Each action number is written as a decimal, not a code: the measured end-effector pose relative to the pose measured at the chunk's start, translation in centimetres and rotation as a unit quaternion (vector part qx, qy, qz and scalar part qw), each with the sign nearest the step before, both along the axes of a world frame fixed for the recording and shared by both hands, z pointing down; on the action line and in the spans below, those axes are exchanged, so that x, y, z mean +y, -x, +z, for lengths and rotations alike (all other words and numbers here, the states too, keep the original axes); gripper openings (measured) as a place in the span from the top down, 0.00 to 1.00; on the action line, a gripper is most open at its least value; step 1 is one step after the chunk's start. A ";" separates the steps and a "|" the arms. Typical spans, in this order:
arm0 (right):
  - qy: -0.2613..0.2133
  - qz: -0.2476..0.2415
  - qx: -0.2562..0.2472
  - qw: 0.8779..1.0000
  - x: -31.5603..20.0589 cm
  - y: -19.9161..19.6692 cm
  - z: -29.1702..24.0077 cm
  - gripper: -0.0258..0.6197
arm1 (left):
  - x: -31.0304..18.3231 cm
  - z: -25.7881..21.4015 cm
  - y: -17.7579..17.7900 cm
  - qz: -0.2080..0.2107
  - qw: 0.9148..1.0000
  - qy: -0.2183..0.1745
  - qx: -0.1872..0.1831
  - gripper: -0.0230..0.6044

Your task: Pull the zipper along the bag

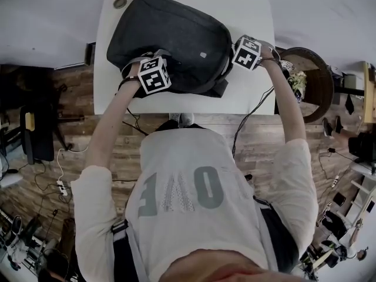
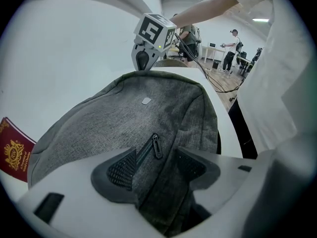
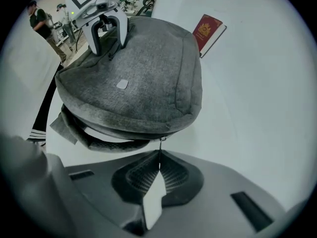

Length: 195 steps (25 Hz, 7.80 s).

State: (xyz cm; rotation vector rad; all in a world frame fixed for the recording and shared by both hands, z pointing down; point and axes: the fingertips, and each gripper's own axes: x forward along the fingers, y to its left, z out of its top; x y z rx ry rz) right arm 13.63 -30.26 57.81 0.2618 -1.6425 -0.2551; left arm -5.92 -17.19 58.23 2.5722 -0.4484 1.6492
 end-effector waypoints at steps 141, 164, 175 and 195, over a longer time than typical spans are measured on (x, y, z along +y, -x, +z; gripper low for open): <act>0.088 0.260 -0.174 0.946 13.6 8.2 2.4 0.91 | 4.5 -1.1 10.5 -0.047 0.995 -0.038 -0.078 0.74; 0.107 0.217 -0.189 0.952 18.2 17.4 1.8 0.91 | 4.7 -1.3 10.8 -0.042 0.995 -0.062 -0.074 0.74; 0.093 0.138 -0.126 0.978 18.9 20.1 1.7 0.91 | 4.7 -1.5 10.8 -0.035 0.995 -0.071 -0.068 0.74; 0.069 0.018 -0.057 0.996 19.2 21.8 1.6 0.91 | 4.9 -1.5 11.1 -0.025 0.994 -0.080 -0.063 0.74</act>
